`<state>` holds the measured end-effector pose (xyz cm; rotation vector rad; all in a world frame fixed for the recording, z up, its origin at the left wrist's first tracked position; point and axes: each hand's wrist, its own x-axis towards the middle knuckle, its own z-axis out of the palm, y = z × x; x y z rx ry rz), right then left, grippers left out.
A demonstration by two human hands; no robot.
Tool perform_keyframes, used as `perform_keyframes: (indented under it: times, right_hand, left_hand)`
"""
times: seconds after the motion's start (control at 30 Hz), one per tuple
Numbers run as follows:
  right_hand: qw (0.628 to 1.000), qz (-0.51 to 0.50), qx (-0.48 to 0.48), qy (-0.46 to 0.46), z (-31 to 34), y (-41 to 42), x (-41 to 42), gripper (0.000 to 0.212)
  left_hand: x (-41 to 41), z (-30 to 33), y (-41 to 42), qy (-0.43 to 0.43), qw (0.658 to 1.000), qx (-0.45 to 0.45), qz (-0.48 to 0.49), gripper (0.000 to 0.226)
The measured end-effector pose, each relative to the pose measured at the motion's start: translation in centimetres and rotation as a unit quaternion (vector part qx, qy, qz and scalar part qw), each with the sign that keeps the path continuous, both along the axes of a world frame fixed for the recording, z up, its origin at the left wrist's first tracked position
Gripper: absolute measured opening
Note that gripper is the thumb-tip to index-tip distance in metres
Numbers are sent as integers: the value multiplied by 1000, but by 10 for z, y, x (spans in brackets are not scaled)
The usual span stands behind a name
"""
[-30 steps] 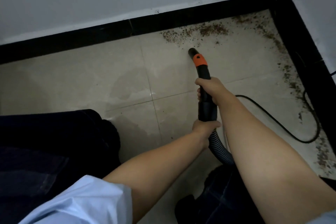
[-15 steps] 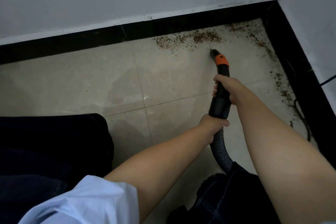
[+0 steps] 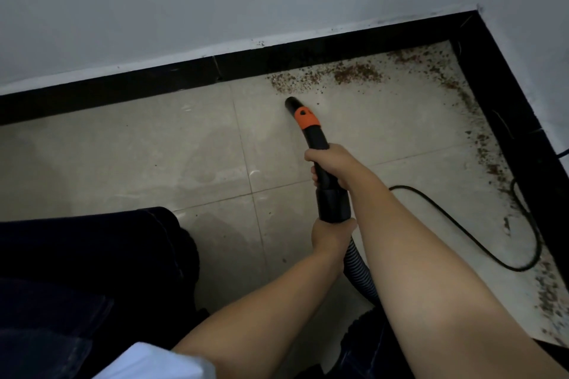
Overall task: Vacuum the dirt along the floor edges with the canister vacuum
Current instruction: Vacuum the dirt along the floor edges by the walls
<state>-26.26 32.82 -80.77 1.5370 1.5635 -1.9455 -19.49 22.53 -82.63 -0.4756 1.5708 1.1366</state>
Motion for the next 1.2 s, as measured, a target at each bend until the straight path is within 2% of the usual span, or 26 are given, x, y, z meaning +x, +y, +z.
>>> perform_keyframes:
  times: [0.27, 0.47, 0.67, 0.83, 1.2]
  right_hand:
    - [985, -171, 34, -15, -4, 51, 25, 12]
    - [977, -206, 36, -33, -3, 77, 37, 12]
    - [990, -137, 27, -24, -2, 64, 20, 10]
    - [998, -60, 20, -15, 0, 43, 9, 11]
    - [1000, 18, -2, -8, 5, 18, -5, 10]
  left_hand:
    - [-16, 6, 31, 17, 989, 53, -136, 29]
    - [-17, 11, 51, 4, 979, 77, -191, 22]
    - [-18, 3, 44, 6, 986, 60, -154, 20]
    - [-10, -3, 33, 5, 995, 32, -94, 42]
    - [-6, 0, 14, 14, 1000, 16, -7, 35]
